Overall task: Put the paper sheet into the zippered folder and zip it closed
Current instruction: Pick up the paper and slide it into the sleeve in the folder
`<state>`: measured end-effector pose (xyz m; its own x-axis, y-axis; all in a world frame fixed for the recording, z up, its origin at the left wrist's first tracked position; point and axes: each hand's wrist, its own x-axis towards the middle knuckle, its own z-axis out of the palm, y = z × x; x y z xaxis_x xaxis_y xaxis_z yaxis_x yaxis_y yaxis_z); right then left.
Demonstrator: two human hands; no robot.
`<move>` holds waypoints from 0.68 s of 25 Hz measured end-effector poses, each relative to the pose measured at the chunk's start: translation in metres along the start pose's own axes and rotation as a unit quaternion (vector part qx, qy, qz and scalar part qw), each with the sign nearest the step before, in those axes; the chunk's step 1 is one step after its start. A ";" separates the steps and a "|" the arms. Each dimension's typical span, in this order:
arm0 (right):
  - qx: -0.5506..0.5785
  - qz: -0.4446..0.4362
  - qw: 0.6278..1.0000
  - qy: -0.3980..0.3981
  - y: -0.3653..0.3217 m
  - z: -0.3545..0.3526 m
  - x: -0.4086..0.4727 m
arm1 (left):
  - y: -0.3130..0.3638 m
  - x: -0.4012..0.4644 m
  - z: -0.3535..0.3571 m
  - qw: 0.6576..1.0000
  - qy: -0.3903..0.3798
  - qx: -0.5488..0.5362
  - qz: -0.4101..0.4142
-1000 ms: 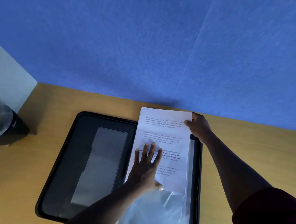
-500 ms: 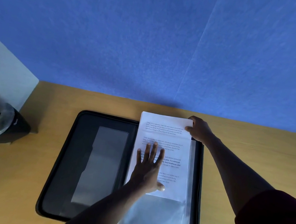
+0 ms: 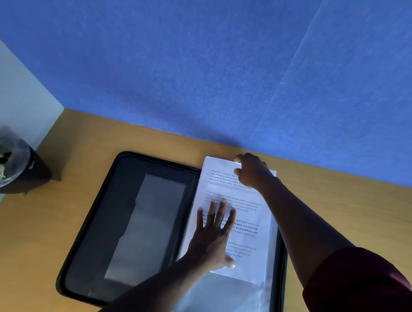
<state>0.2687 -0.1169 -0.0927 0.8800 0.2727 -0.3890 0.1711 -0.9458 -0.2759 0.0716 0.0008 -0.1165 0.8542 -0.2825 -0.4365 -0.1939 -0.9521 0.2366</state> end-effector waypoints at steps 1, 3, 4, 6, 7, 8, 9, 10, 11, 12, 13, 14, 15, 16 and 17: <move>-0.001 -0.003 1.000 0.000 0.000 -0.001 -0.001 | 0.000 0.000 0.000 1.000 0.001 -0.001 0.000; -0.002 -0.009 1.000 -0.003 0.000 -0.001 -0.004 | 0.000 0.001 0.001 1.000 -0.001 -0.004 0.000; 0.000 -0.013 1.000 -0.006 0.000 -0.001 -0.006 | 0.000 0.001 0.001 1.000 -0.002 -0.006 -0.001; 0.008 -0.017 1.000 -0.009 0.001 0.000 -0.011 | 0.001 0.001 0.002 1.000 -0.003 -0.010 -0.002; 0.010 -0.018 1.000 -0.007 0.001 0.000 -0.014 | 0.001 0.001 0.002 1.000 -0.003 -0.011 -0.002; 0.009 -0.019 1.000 -0.002 0.002 0.000 -0.017 | 0.001 0.002 0.002 1.000 -0.005 -0.012 -0.002; 0.004 -0.021 1.000 0.003 0.001 0.000 -0.020 | 0.001 0.002 0.001 1.000 -0.006 -0.011 -0.002; -0.005 -0.025 1.000 0.007 0.000 0.000 -0.022 | 0.001 0.002 0.001 1.000 -0.007 -0.009 -0.001; -0.016 -0.030 0.999 0.010 -0.001 0.001 -0.025 | 0.001 0.002 0.001 1.000 -0.008 -0.007 0.000; -0.028 -0.035 0.999 0.012 -0.003 0.003 -0.028 | 0.002 0.001 0.000 1.000 -0.007 -0.005 0.000; -0.037 -0.038 0.999 0.012 -0.006 0.005 -0.032 | 0.002 0.001 0.000 1.000 -0.006 -0.003 0.000; -0.044 -0.040 0.998 0.011 -0.008 0.006 -0.035 | 0.003 0.001 -0.001 1.000 -0.003 -0.001 -0.001; -0.048 -0.041 0.998 0.011 -0.009 0.008 -0.038 | 0.003 0.001 -0.001 1.000 -0.002 -0.001 -0.001; -0.049 -0.040 0.998 0.011 -0.011 0.010 -0.041 | 0.003 0.000 -0.001 1.000 -0.002 -0.002 -0.001; -0.048 -0.039 0.998 0.013 -0.012 0.011 -0.044 | 0.003 0.000 -0.002 1.000 -0.003 -0.003 -0.001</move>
<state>0.2229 -0.1161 -0.0819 0.8732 0.3425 -0.3468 0.2799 -0.9348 -0.2187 0.0719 -0.0022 -0.1142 0.8517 -0.2815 -0.4420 -0.1893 -0.9518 0.2413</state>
